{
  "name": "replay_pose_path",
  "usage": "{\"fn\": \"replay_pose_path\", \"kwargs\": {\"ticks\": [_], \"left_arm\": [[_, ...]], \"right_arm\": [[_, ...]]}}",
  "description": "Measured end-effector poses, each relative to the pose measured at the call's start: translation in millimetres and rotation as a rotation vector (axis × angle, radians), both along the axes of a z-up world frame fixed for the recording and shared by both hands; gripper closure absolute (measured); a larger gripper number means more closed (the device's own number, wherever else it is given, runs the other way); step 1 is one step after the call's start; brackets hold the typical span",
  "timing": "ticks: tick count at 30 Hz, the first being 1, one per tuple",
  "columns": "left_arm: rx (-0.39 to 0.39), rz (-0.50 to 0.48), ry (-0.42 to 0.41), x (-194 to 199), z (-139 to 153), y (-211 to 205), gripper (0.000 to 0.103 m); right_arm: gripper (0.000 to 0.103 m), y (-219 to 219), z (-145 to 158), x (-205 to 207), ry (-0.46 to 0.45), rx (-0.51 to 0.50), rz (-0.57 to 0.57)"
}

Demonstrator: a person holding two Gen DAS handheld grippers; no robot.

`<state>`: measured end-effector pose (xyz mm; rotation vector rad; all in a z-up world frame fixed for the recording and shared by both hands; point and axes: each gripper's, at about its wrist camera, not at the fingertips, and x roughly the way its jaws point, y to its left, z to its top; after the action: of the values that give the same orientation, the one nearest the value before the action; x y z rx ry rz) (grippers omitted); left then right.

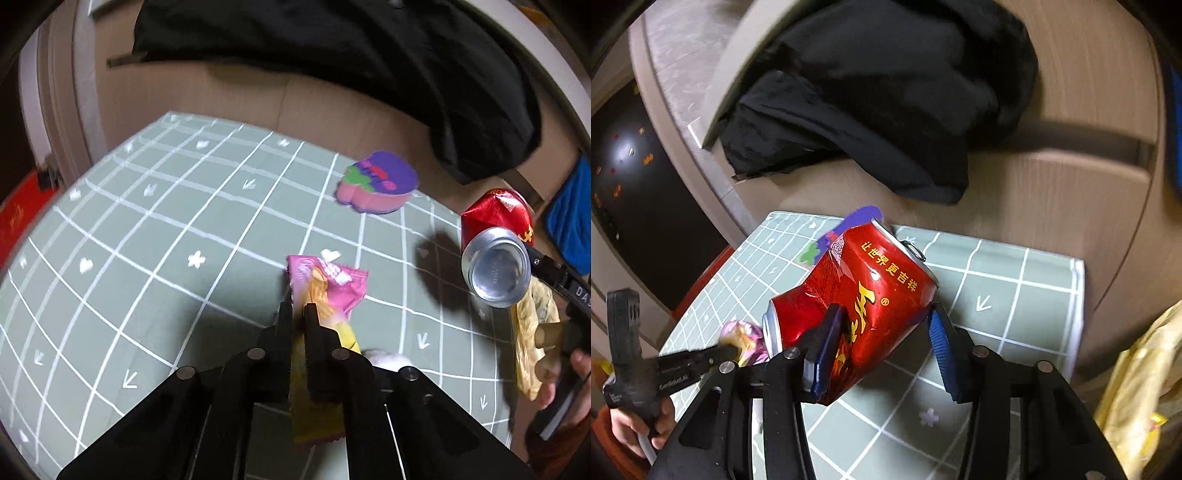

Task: Collect trash
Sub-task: 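Lift the pink-yellow wrapper and red can and carry them toward the bin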

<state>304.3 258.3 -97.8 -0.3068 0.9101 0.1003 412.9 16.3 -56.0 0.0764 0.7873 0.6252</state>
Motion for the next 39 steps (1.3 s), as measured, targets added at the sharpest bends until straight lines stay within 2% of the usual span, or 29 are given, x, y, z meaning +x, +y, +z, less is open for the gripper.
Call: {"fn": "replay_pose_path", "kwargs": {"ticks": [10,15,18,25,29,33,39], "left_arm": [[0.062,-0.018,-0.137,-25,57,-27,0.1],[0.093,-0.03,-0.21,-34,85,-43,0.1],[0.084,-0.032,-0.233,-37,96,-48,0.1],[0.048,-0.006,-0.199,-52,85,-41,0.1],[0.024,0.013,-0.169,-62,73,-32,0.1],[0.011,0.03,-0.157,-69,65,-24,0.1],[0.004,0.046,-0.164,-75,62,-13,0.1]], "right_arm": [[0.06,-20,46,-46,-0.132,-0.013,0.02],[0.065,-34,65,-62,-0.185,-0.014,0.013],[0.065,-42,72,-68,-0.199,-0.005,0.012],[0.065,-40,42,-63,-0.097,0.012,0.03],[0.065,-24,20,-68,-0.073,-0.091,0.059],[0.065,2,5,-76,-0.09,-0.237,0.102],[0.061,31,-15,-82,-0.074,-0.318,0.152]]}}
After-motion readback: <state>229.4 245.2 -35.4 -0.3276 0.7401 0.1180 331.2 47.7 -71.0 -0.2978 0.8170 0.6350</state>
